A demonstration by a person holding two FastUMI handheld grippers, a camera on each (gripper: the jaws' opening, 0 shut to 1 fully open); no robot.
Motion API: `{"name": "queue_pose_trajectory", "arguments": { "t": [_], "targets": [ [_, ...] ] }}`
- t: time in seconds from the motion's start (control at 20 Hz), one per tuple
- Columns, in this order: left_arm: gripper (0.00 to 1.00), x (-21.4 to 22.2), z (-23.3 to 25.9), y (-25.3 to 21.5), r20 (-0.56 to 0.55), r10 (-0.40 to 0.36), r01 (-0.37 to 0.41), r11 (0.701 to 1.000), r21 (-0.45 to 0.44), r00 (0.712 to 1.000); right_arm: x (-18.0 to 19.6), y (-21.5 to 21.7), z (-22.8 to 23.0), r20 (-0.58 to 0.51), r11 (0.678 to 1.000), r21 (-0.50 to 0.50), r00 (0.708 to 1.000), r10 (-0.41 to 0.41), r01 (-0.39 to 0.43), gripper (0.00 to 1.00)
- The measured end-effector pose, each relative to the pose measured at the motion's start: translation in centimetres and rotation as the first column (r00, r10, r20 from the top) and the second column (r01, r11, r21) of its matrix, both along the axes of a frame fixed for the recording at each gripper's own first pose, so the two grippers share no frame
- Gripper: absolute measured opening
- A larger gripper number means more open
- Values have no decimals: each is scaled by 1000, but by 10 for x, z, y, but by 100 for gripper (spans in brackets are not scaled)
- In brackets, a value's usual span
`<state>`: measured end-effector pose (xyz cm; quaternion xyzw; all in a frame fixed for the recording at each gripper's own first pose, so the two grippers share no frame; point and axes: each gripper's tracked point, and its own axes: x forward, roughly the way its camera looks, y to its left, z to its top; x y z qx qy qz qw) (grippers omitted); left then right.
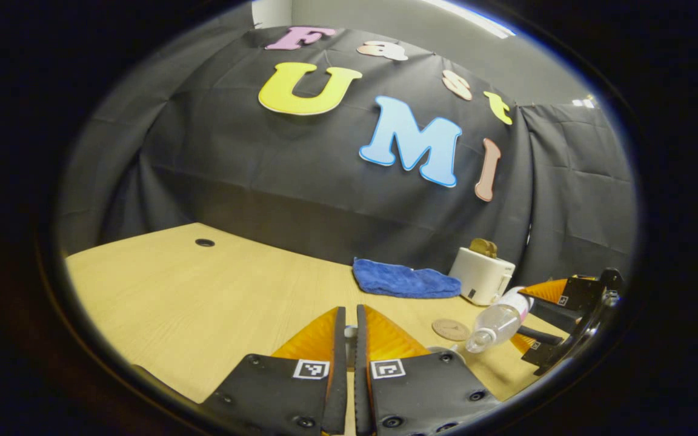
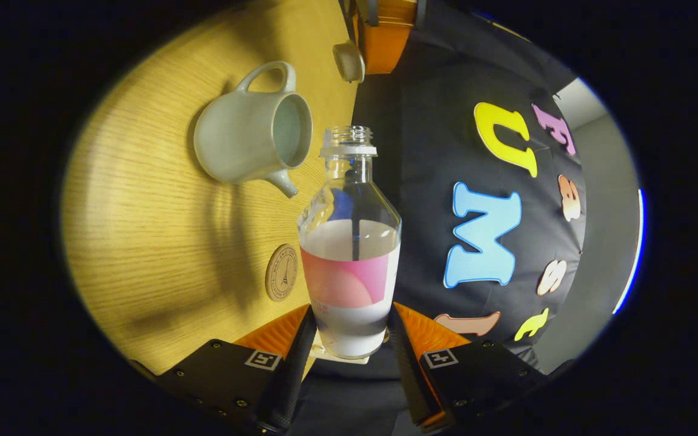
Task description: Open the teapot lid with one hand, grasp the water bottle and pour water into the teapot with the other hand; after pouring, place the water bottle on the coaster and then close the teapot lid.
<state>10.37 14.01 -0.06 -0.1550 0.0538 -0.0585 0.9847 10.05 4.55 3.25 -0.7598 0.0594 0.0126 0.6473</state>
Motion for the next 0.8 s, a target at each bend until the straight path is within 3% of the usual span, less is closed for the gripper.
{"name": "queue_pose_trajectory", "arguments": {
  "t": [0.45, 0.8],
  "targets": [
    [12, 0, 0, -1, -2, 0, 0, 1000, 2, 1000, 4, 10, 24, 90, 963, -262, 992, 83, -57, 70],
    [12, 1, -1, -1, -5, 5, -5, 1000, 3, 1000, 3, 19, 34, 131, 937, -341, 983, 128, -77, 70]
  ]
}}
